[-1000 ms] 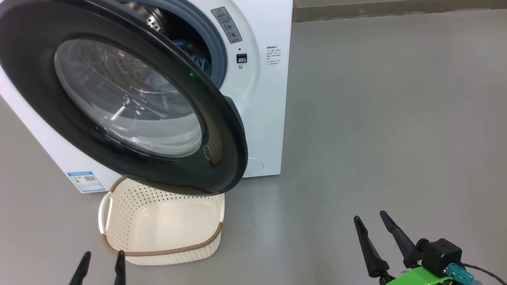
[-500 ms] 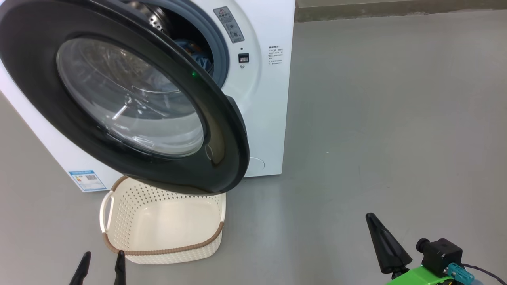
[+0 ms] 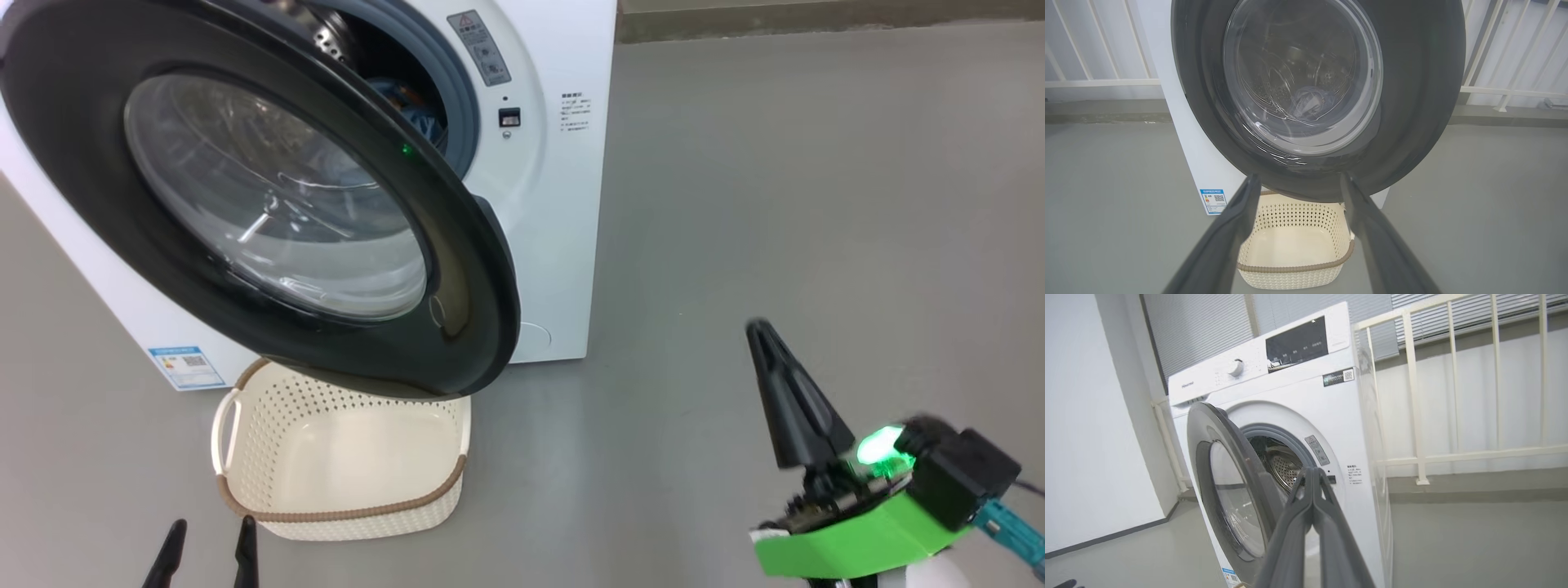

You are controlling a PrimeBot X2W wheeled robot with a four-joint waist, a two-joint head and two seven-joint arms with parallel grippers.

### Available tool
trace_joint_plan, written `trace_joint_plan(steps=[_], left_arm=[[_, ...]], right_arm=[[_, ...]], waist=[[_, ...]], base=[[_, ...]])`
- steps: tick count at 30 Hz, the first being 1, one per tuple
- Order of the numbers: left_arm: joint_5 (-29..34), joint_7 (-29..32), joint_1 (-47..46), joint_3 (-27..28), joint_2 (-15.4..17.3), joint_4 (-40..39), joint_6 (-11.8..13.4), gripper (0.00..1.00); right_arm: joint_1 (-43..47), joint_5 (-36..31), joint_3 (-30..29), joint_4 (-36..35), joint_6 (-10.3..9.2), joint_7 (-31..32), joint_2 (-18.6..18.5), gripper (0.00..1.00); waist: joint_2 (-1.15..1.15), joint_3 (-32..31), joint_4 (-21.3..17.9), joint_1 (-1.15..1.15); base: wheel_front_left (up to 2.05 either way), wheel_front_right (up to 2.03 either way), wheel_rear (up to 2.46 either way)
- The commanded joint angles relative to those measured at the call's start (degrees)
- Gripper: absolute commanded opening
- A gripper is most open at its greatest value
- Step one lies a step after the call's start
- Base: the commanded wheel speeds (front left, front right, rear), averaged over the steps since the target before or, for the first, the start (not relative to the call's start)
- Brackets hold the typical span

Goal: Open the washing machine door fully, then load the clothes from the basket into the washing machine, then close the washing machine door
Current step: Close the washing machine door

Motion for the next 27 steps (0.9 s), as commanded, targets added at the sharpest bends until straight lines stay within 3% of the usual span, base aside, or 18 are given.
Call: trace_joint_plan(steps=[1,5,12,20,27], left_arm=[[-0.62,-0.36,-1.67,1.78,0.17,-1.07,0.39,1.00],[-0.89,-0.36,-2.24,0.91,0.17,-0.75,0.30,1.00],[-1.66,-0.36,-4.09,-0.26,0.17,-0.14,0.32,1.00],[-2.20,-0.36,-5.28,-2.03,0.17,-0.23,0.22,1.00],[-2.83,-0.36,-6.48,-3.90,0.17,-0.51,0.08,1.00]], right_arm=[[-2.55,0.39,1.90,-2.22,0.16,-0.28,-0.53,0.00],[-6.22,0.80,6.12,-6.58,0.16,-0.28,-1.63,0.00],[-13.59,3.75,19.54,-9.01,0.16,-0.28,-3.83,0.00],[-17.07,8.18,30.89,0.80,0.16,-0.28,-4.44,0.00],[-16.96,10.14,33.95,8.28,0.16,-0.28,-4.11,0.00]], waist=[[0.00,0.00,0.24,0.00],[0.00,0.03,1.68,0.00],[0.00,0.89,5.43,0.00],[0.00,2.05,9.97,0.00],[0.00,4.68,13.07,0.00]], base=[[0.00,0.00,0.00],[0.00,0.00,0.00],[0.00,0.00,0.00],[0.00,0.00,0.00],[0.00,0.00,0.00]])
